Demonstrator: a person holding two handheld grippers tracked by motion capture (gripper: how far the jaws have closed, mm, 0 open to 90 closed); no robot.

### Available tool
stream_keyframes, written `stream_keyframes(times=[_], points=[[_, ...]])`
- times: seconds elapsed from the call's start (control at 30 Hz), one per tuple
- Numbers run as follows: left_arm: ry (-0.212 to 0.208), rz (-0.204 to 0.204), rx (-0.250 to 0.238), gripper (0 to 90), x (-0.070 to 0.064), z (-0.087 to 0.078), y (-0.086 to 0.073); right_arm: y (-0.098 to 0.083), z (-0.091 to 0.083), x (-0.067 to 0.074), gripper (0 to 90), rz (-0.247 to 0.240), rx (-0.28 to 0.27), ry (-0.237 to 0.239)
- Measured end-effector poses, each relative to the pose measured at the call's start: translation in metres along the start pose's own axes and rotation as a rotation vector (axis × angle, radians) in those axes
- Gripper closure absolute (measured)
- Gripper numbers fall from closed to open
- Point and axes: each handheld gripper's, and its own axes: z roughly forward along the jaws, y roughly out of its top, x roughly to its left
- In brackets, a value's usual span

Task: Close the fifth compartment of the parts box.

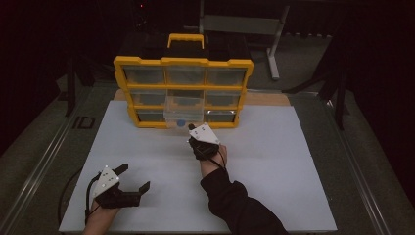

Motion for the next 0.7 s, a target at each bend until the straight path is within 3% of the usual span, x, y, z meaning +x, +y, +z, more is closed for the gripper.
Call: stream_keyframes(times=[0.43, 0.7], points=[[-0.001, -0.001, -0.003, 0.0, 0.000, 0.000, 0.000, 0.004, 0.006, -0.008, 90.0, 0.022, 0.014, -0.010], [-0.001, -0.001, -0.003, 0.0, 0.000, -0.001, 0.000, 0.011, 0.011, -0.007, 90.0, 0.005, 0.015, -0.010]])
